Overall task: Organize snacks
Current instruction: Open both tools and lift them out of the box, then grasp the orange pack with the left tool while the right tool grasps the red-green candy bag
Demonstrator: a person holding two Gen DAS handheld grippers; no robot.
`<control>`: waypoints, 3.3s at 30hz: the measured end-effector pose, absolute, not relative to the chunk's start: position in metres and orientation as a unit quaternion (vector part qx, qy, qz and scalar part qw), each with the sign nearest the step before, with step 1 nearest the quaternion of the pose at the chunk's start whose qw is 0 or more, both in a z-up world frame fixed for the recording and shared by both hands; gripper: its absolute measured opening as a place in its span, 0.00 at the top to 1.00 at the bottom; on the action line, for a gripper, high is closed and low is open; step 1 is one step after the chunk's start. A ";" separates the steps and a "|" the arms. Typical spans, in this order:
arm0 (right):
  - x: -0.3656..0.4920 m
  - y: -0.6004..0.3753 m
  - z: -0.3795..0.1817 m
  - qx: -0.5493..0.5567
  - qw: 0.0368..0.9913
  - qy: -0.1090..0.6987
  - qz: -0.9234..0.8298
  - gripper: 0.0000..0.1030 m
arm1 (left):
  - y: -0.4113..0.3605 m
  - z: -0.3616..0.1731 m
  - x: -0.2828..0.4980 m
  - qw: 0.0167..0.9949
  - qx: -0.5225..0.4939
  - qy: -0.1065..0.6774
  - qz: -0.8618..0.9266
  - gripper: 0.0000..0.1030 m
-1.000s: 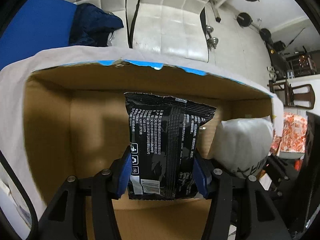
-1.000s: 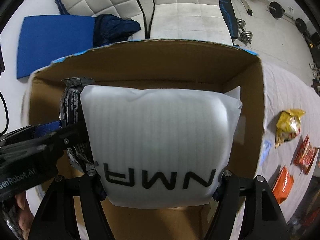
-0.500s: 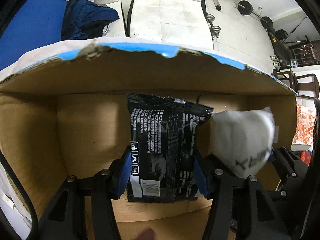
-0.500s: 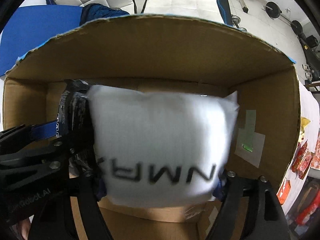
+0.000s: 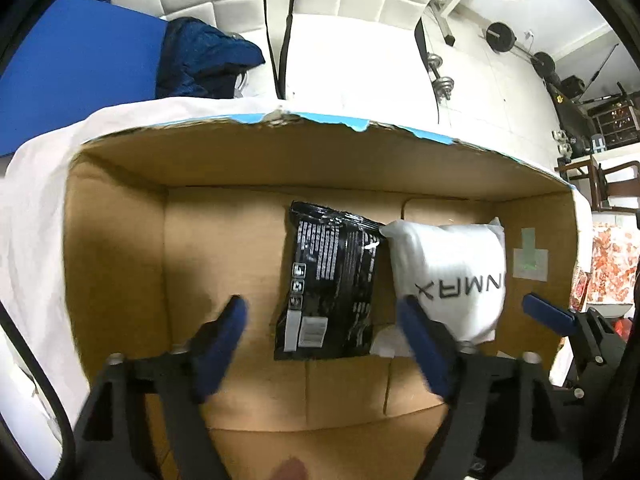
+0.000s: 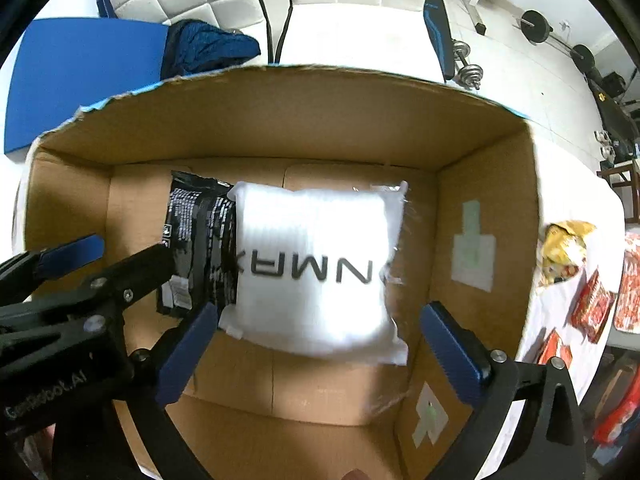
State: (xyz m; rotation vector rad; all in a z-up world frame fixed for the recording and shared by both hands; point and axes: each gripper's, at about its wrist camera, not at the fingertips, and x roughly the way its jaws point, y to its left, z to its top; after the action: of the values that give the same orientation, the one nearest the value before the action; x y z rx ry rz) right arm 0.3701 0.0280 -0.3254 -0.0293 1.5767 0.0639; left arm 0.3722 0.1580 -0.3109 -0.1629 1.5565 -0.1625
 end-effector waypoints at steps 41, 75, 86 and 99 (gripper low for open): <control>0.191 -0.029 -0.151 0.033 0.793 0.605 0.055 0.00 | 0.132 -0.134 0.199 0.830 -0.020 0.557 -0.018 0.12; 0.213 -0.464 -0.302 0.136 0.702 0.691 -0.108 0.00 | -0.280 -0.382 0.260 0.649 0.107 0.740 -0.140 0.15; 0.274 -0.440 -0.336 0.179 0.695 0.692 -0.080 0.00 | -0.220 -0.382 0.288 0.677 0.049 0.732 -0.060 0.48; 0.338 -0.399 -0.412 0.220 0.649 0.720 -0.110 0.00 | -0.202 -0.381 0.325 0.682 0.001 0.731 -0.023 0.48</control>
State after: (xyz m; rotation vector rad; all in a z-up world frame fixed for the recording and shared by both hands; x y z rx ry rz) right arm 0.3382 -0.3989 -0.4124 0.5011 1.6356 -0.2501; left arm 0.3253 -0.2021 -0.3811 0.0031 1.6390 -0.0527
